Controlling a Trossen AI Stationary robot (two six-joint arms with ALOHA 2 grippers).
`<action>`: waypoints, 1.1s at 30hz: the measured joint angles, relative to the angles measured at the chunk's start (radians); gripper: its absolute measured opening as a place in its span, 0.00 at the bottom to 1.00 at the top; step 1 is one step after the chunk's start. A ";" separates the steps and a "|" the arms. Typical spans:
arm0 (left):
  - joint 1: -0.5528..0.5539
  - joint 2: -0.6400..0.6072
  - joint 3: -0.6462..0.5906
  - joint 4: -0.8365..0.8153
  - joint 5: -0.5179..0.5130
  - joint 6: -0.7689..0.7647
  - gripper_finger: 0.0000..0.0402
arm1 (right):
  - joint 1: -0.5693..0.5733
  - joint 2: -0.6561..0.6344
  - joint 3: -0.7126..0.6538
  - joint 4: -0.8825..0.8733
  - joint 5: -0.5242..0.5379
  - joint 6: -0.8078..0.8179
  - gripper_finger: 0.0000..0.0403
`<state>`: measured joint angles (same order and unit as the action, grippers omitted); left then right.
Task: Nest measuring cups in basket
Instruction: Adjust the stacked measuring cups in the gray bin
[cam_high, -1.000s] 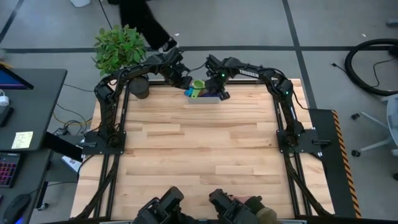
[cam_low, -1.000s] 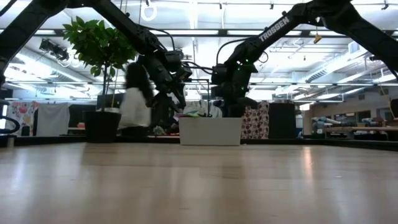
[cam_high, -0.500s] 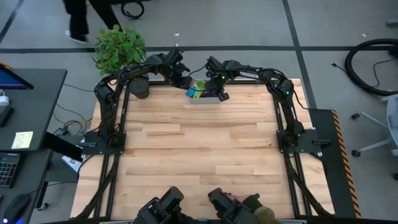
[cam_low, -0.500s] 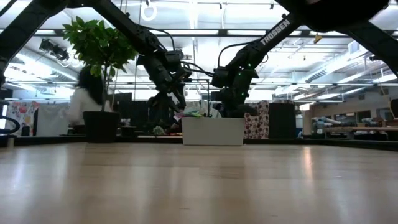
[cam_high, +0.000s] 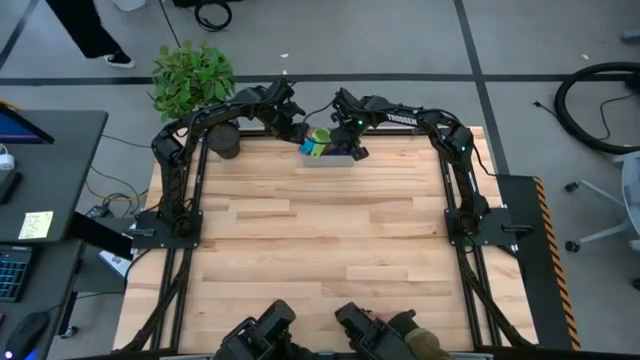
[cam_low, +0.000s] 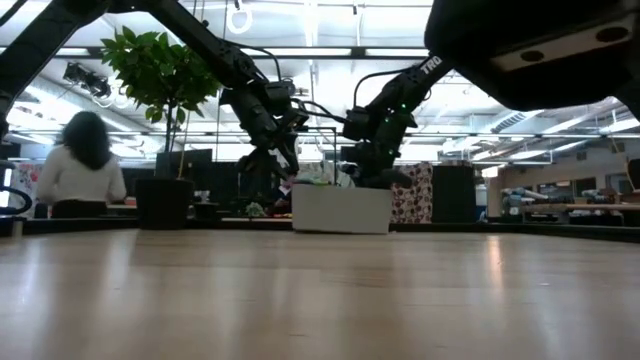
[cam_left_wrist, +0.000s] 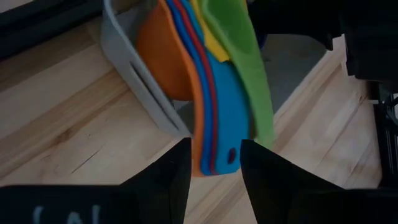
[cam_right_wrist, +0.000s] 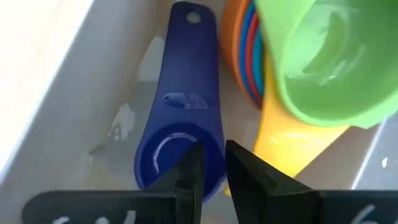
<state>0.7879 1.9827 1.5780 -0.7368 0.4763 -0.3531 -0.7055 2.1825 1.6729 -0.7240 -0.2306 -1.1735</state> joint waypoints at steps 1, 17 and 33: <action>0.000 0.000 0.000 0.000 0.000 0.000 0.35 | 0.000 0.000 -0.001 -0.003 0.000 -0.002 0.18; 0.000 -0.001 0.001 0.006 0.001 0.000 0.35 | 0.002 0.007 0.004 -0.038 -0.009 -0.005 0.09; 0.000 -0.003 0.000 0.007 -0.005 0.001 0.35 | 0.006 -0.013 0.023 -0.041 0.032 0.017 0.01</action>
<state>0.7879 1.9796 1.5783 -0.7302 0.4717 -0.3517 -0.6998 2.1693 1.6954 -0.7654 -0.1989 -1.1565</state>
